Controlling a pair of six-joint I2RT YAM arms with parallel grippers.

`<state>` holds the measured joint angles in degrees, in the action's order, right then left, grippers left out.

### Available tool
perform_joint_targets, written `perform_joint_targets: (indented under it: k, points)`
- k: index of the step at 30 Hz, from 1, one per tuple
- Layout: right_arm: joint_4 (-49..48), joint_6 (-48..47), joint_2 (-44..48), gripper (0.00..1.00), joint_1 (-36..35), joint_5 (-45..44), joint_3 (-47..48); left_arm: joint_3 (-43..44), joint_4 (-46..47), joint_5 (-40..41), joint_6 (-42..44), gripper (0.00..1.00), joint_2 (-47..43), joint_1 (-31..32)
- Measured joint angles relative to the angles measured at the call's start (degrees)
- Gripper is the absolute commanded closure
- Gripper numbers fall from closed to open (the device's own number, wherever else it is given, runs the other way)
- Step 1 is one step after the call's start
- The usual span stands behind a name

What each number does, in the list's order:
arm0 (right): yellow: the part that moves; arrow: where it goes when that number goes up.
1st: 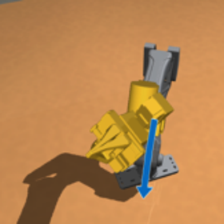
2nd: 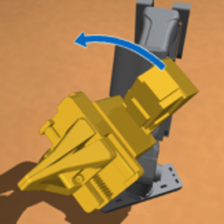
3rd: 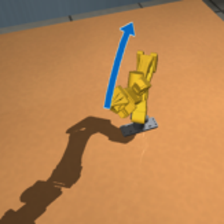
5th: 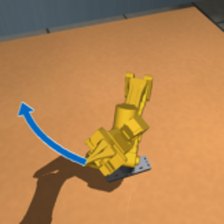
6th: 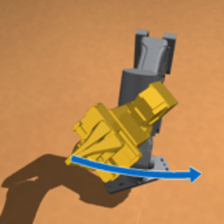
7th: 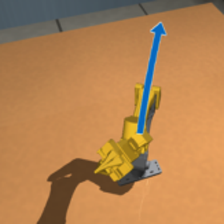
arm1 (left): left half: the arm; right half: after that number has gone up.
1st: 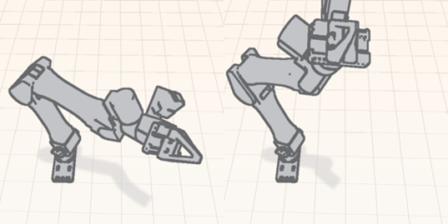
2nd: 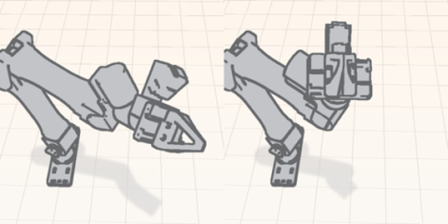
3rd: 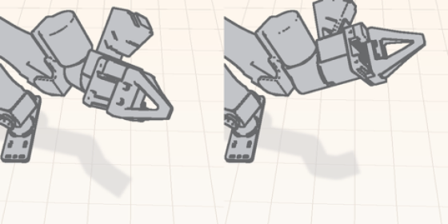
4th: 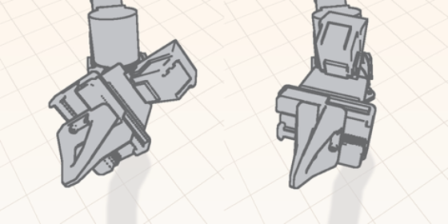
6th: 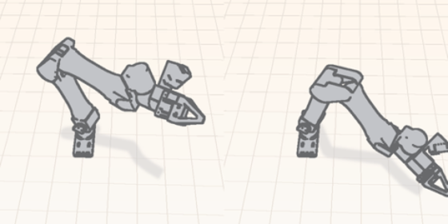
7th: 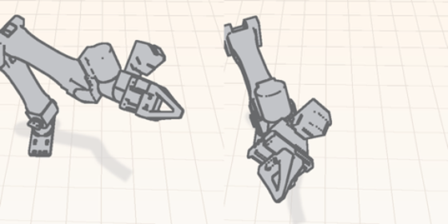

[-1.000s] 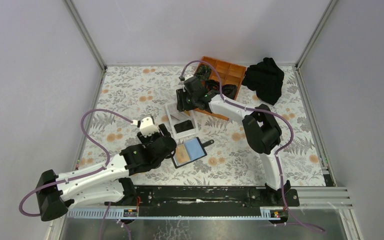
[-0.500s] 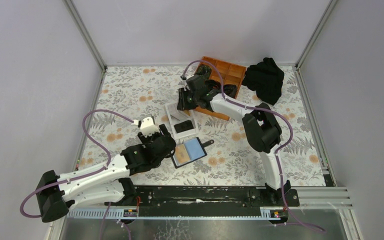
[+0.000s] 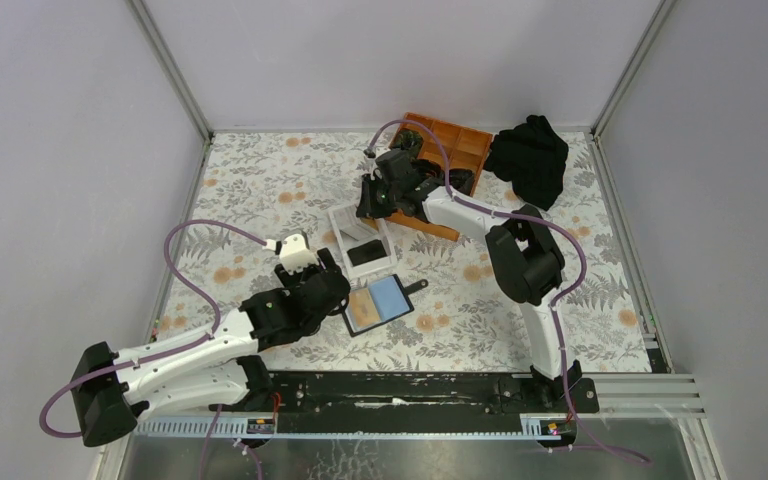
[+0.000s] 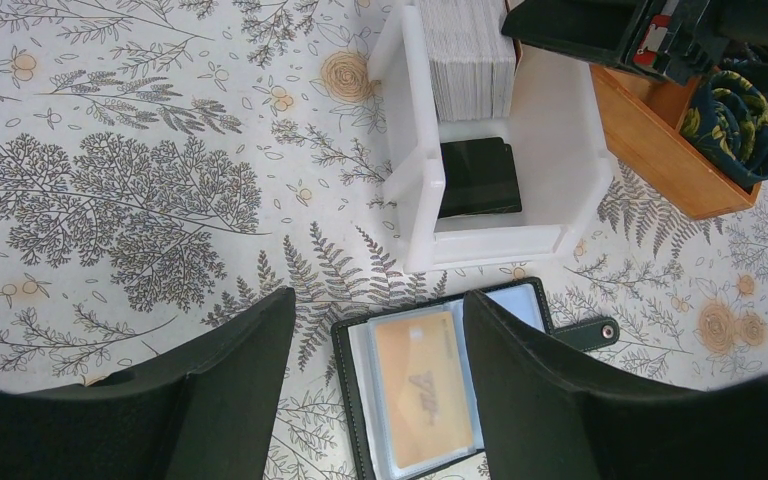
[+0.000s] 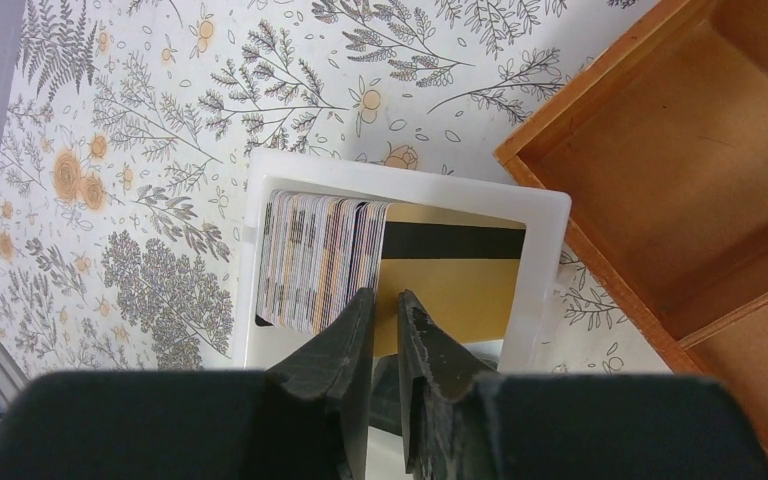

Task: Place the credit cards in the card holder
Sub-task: Pick up the credit card from the storage box.

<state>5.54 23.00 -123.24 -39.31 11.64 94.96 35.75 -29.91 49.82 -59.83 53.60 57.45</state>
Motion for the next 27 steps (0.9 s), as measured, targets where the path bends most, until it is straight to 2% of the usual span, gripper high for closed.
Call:
perform_joint_targets:
  k: [19, 27]
  points:
    - [0.4, 0.0, 2.3, 0.86, 0.0, -0.6, -2.3, 0.0, 0.7, -0.6, 0.5, 0.30, -0.6, -0.1]
    - [2.1, -0.7, 4.3, 0.92, 0.0, -3.1, -2.9, 0.0, 0.8, -0.8, 0.5, 0.30, -0.5, -0.1]
